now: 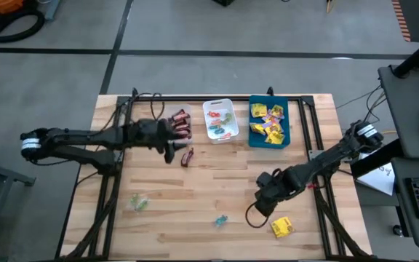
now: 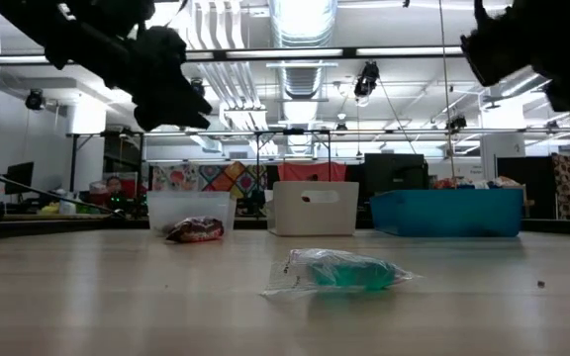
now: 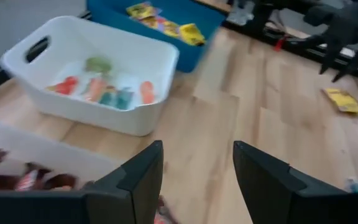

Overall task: Sort candy
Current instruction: Put the yellow sour patch candy into the blue bin

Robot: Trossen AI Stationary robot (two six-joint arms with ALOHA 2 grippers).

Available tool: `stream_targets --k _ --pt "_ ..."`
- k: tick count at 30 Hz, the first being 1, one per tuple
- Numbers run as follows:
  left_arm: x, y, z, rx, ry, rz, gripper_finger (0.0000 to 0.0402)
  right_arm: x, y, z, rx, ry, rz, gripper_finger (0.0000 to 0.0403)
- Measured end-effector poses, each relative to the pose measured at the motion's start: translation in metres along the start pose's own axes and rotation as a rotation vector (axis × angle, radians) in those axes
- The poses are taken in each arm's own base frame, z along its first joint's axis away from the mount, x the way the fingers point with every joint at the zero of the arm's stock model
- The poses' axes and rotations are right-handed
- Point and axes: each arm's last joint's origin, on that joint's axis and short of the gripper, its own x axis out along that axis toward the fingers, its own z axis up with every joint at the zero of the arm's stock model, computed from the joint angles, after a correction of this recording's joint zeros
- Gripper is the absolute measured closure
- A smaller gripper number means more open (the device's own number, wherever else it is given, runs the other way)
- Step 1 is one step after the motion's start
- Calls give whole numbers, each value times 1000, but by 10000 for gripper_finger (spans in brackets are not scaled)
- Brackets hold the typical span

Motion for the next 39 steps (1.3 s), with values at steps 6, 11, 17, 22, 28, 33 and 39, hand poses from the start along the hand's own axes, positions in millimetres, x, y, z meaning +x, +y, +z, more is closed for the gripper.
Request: stream_targets --k 6,11,17,22,28,33,39 --pt "-5 -32 -6 34 -47 -25 232 10 22 -18 -46 135 -30 286" --pt "-9 -50 -7 66 -91 6 235 13 39 -35 5 165 -33 257" --pt "-10 -57 -5 68 -129 -11 235 25 50 -56 75 204 -72 208" --pt "-10 -58 -4 44 -141 -18 235 49 56 -61 92 272 -95 184" --pt "-11 -62 -6 37 -138 -36 235 66 61 -60 56 284 -101 168" --pt "-10 -67 -6 36 -158 -56 235 78 59 -58 55 263 -143 178" --pt "-4 -70 -9 35 -145 -54 235 84 58 -52 52 272 -153 263"
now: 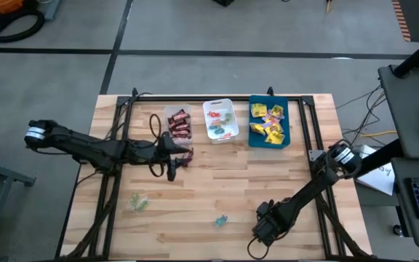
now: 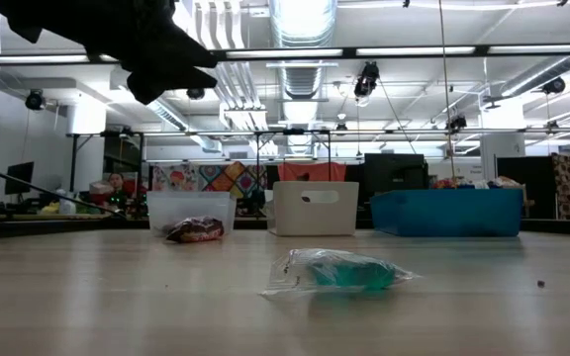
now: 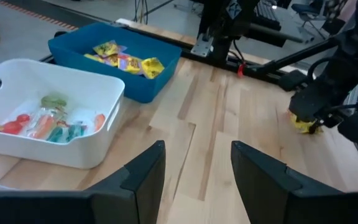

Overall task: Sort candy
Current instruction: Put the yellow sour patch candy into the blue bin

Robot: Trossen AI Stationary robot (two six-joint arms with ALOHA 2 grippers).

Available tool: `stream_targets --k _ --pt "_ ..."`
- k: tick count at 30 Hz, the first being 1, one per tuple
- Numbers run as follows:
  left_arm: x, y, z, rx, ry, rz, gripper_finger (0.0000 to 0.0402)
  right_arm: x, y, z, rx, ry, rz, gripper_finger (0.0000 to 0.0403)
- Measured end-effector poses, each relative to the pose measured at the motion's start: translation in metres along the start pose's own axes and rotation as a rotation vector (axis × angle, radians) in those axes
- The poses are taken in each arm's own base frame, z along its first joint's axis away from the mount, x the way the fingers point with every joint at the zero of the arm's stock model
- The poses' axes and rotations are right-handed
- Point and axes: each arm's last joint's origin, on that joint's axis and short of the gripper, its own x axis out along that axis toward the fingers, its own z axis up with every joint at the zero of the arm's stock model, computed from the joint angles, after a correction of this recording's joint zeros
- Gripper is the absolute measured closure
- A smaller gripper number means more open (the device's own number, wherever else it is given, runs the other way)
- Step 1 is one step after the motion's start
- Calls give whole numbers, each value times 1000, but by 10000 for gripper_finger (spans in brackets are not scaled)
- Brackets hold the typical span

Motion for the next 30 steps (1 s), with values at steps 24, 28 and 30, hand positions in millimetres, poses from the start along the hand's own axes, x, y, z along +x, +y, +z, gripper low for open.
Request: stream_targets --k 24,28,30 --pt "21 -7 -17 -10 60 1 235 -78 -20 13 -173 -303 181 394" --pt "18 -15 -18 -5 49 -38 235 -117 -39 26 -193 -560 218 394" --pt "17 -20 -18 -4 39 -65 235 -135 -52 33 -199 -676 218 394"
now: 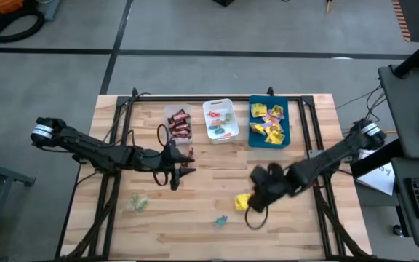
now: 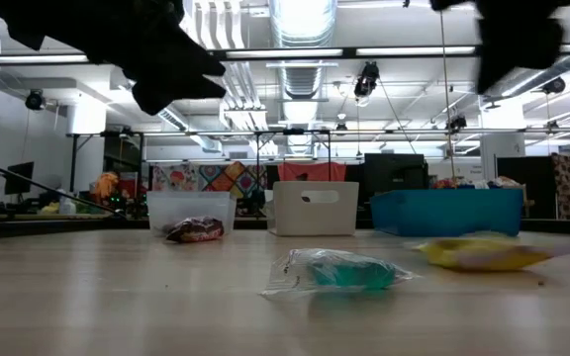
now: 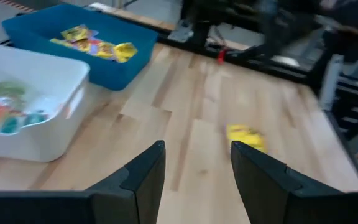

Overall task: Sort candy
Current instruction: Put the yellow sour patch candy into the blue bin

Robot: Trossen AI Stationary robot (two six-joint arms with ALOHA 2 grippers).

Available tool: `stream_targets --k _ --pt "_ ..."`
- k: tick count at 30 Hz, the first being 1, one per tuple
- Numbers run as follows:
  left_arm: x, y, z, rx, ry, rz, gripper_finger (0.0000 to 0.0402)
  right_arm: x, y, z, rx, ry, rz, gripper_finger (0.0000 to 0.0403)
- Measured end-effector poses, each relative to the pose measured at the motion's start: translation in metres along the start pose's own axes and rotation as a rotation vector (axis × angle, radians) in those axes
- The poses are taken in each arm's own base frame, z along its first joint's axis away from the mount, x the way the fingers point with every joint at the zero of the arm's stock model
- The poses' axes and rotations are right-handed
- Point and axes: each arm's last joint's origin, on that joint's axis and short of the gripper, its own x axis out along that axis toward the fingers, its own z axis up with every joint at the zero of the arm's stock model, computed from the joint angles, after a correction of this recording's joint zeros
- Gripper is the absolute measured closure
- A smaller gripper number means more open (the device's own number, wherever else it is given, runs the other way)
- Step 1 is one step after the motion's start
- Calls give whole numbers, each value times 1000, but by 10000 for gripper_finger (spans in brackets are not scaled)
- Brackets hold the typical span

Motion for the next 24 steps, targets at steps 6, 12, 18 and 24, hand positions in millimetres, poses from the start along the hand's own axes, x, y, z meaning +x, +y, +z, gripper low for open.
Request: stream_targets --k 6,12,18,24 --pt "-5 -16 -4 11 2 -70 235 -20 -35 35 -80 -168 -55 394" --pt "-11 -32 -11 52 19 -140 235 -5 -41 27 -601 -126 -107 394" --pt "-6 -50 -25 95 7 -166 235 22 -39 6 -694 -196 30 394" --pt "14 -63 -41 150 -49 -180 242 51 -40 -24 -679 -337 193 394"
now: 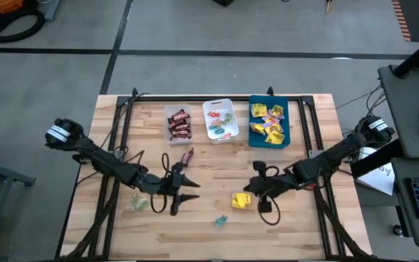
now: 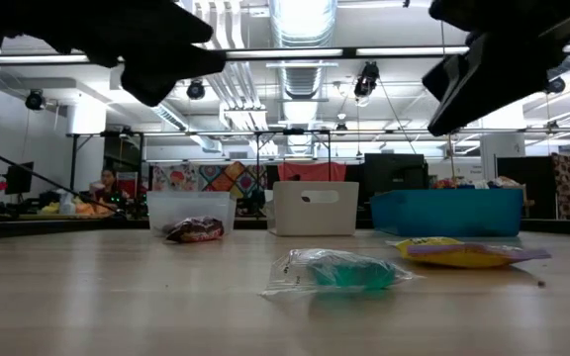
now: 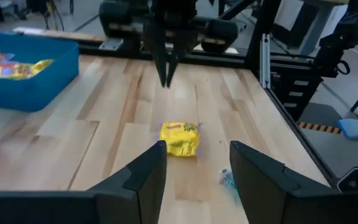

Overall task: Sort candy
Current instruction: Put the yellow sour patch candy into the blue bin

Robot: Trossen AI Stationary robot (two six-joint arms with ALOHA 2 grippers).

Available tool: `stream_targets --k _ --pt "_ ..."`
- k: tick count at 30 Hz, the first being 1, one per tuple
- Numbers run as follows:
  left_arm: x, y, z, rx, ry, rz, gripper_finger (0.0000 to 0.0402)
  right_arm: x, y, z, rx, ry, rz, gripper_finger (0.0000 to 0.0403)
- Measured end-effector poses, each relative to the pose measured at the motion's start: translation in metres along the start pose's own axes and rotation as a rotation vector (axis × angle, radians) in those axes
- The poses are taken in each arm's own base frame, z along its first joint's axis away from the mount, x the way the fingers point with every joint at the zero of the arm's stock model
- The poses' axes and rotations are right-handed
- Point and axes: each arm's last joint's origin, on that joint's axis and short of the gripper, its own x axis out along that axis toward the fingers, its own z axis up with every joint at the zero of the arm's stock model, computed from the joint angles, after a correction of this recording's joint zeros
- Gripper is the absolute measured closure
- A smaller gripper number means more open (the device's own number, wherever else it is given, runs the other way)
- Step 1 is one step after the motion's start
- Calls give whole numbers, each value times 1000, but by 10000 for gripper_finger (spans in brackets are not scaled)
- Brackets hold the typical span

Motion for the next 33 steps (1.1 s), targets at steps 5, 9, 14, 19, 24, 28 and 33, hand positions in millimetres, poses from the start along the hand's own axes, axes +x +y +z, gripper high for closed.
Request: stream_targets --k 5,9,14,19,24,28,33 --pt "17 -4 -12 42 -10 -2 268 7 6 -21 70 -85 50 394" --pt "34 -8 -22 78 32 10 316 7 9 -30 118 -65 59 394" --pt "58 -15 -28 155 52 57 392 4 18 -31 116 -65 89 394" --pt "81 -11 -35 176 74 99 396 -1 27 -24 105 -96 103 394" --pt "91 -10 -38 170 68 106 401 -6 37 -25 83 -139 48 394" --pt "90 -11 -36 167 63 104 401 0 47 -31 61 -159 3 394" --pt "89 -11 -36 164 59 104 401 18 53 -40 50 -133 -12 393"
